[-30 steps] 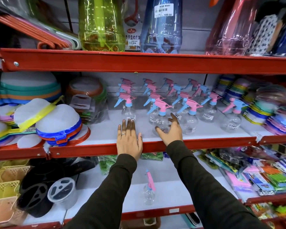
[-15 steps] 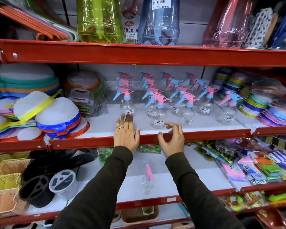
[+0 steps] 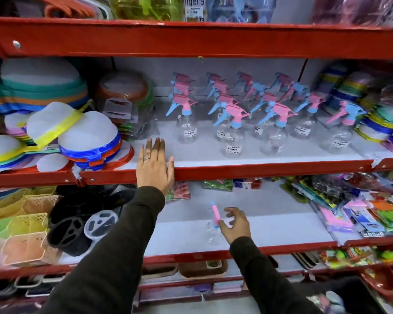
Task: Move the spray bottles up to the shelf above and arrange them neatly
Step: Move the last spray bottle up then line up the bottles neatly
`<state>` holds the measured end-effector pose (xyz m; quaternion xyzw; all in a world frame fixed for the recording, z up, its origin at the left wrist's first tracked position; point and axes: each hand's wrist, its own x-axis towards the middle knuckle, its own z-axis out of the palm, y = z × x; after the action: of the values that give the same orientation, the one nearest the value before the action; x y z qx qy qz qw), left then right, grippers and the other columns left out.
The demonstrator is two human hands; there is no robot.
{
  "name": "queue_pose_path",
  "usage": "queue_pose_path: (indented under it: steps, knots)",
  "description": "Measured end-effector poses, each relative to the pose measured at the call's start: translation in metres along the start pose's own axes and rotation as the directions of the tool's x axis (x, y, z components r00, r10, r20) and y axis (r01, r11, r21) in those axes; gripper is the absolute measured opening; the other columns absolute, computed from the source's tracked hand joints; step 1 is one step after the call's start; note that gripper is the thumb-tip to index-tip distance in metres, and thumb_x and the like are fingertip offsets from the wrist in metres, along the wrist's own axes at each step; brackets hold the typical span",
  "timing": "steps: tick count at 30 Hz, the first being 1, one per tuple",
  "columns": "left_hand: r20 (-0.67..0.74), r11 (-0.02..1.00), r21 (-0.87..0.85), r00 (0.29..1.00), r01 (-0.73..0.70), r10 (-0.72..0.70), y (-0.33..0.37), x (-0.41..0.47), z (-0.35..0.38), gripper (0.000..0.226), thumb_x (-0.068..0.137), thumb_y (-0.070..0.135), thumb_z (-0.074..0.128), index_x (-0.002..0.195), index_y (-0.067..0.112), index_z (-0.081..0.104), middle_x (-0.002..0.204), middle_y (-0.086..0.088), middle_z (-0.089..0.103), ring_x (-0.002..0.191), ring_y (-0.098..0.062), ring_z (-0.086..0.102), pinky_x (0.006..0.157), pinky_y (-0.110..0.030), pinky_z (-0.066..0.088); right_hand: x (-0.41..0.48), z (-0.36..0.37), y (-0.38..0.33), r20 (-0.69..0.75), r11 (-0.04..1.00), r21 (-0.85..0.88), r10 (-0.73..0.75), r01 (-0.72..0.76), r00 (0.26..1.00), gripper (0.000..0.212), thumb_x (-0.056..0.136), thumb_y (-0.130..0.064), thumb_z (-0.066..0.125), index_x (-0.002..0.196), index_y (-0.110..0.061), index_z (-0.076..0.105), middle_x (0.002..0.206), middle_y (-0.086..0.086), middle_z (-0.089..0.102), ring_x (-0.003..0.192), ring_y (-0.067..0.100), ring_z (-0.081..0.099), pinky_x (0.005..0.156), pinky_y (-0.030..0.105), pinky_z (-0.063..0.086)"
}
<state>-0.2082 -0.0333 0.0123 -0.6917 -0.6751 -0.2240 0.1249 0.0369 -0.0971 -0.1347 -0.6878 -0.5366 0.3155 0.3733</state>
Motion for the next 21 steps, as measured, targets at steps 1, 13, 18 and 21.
queue_pose_path:
  steps: [1, 13, 18, 21]
  knots:
    - [-0.008, 1.000, 0.000, 1.000, -0.002, 0.002, 0.000, 0.001, 0.001, 0.068, 0.099, 0.041, 0.016, 0.154, 0.003, 0.027, 0.162, -0.015, 0.029, 0.154, -0.030, 0.014, 0.126, -0.047, 0.007, 0.001, 0.005, 0.008, 0.052, 0.997, -0.024, 0.073, -0.072, 0.996, 0.044, 0.077, -0.023, 0.078, 0.117, -0.026, 0.058, 0.115, 0.002, 0.056, 0.101, 0.024, 0.059, 0.088, 0.034, 0.052]
    - [-0.061, 0.999, 0.031, 0.998, -0.021, 0.023, -0.006, 0.007, 0.012, 0.066, 0.100, 0.039, 0.018, 0.153, 0.003, 0.030, 0.161, -0.014, 0.031, 0.154, -0.030, 0.014, 0.126, -0.051, 0.005, 0.017, 0.054, 0.030, 0.162, 0.963, -0.102, 0.263, -0.249, 0.951, 0.053, 0.066, -0.020, 0.086, 0.112, -0.014, 0.061, 0.114, 0.010, 0.056, 0.104, 0.031, 0.062, 0.095, 0.035, 0.051]
    - [-0.051, 1.000, 0.020, 0.999, -0.011, 0.012, -0.003, 0.006, 0.009, 0.065, 0.100, 0.040, 0.020, 0.153, 0.004, 0.030, 0.161, -0.014, 0.032, 0.154, -0.030, 0.014, 0.125, -0.052, 0.009, 0.007, 0.052, 0.023, 0.117, 0.978, -0.038, 0.209, -0.206, 0.971, 0.058, 0.060, -0.030, 0.089, 0.109, -0.024, 0.059, 0.103, -0.001, 0.065, 0.096, 0.024, 0.065, 0.086, 0.026, 0.052]
    - [-0.041, 1.000, 0.018, 0.999, -0.007, 0.008, -0.002, 0.004, 0.005, 0.066, 0.100, 0.040, 0.019, 0.153, 0.003, 0.031, 0.161, -0.015, 0.033, 0.154, -0.031, 0.015, 0.125, -0.052, 0.007, -0.001, 0.042, 0.009, 0.094, 0.990, 0.058, 0.122, -0.128, 0.988, 0.062, 0.057, -0.035, 0.091, 0.104, -0.031, 0.051, 0.091, -0.016, 0.063, 0.084, 0.011, 0.063, 0.070, 0.006, 0.044]
